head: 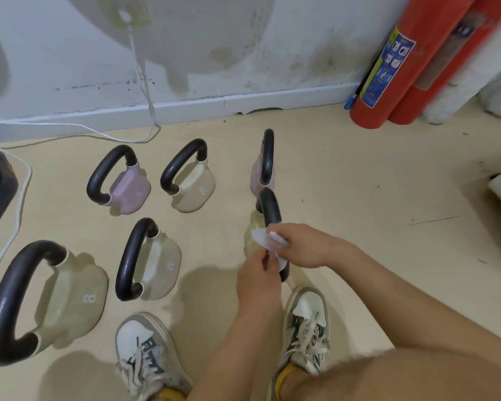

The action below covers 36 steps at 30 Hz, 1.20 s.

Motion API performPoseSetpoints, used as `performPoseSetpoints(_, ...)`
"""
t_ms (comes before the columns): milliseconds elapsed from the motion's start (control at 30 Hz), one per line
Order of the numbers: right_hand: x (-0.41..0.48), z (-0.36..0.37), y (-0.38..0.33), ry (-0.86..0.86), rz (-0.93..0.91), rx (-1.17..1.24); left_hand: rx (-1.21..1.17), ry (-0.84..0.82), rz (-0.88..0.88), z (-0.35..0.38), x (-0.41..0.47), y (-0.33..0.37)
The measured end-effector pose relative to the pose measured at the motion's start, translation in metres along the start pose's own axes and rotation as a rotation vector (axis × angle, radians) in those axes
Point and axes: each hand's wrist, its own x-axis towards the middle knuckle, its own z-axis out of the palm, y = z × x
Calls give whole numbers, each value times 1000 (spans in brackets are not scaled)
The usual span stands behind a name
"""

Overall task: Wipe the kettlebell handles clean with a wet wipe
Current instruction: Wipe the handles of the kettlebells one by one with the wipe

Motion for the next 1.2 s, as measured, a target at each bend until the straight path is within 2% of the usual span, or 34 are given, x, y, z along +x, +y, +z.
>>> performPoseSetpoints(133,5,-4,-13,-73,39,-195,-130,-9,-95,-3,5,3)
performPoseSetpoints(300,-13,19,-19,68,8,-565,-69,65,-129,-11,0,19)
performPoseSetpoints(333,-16,26,-17,51,8,-516,-74,78,-164,-13,-4,19)
performPoseSetpoints(367,-19,30,-15,5,24,-369,-129,67,-211,-16,-7,17)
performPoseSetpoints(433,-25,30,-15,-82,41,-95,-324,-2,-315,-29,-16,15)
performPoseSetpoints(500,-30,13,-25,-80,37,21,-503,-72,-405,-49,-25,18)
performPoseSetpoints(567,-39,-12,-47,-65,16,151,-720,-100,-419,-71,-31,27)
performPoseSetpoints(600,-45,-26,-60,-59,-2,181,-845,-88,-409,-83,-34,35)
performPoseSetpoints(667,-61,-57,-89,-9,-47,88,-1015,-37,-378,-108,-39,53)
performPoseSetpoints(733,-77,-85,-117,112,-86,19,-1056,3,-331,-135,-48,72)
performPoseSetpoints(800,-90,-107,-142,239,-126,120,-1028,0,-260,-166,-55,92)
performPoseSetpoints(867,-98,-121,-165,319,-158,330,-939,-73,-188,-200,-61,110)
performPoseSetpoints(933,-100,-123,-188,356,-188,514,-797,-139,-128,-231,-61,124)
performPoseSetpoints(1000,-97,-115,-209,361,-195,685,-575,-129,-79,-260,-57,133)
performPoseSetpoints(1100,-82,-93,-228,414,-134,917,-202,-58,42,-292,-48,137)
performPoseSetpoints(1200,-68,-77,-235,491,-50,984,-118,-93,100,-323,-38,133)
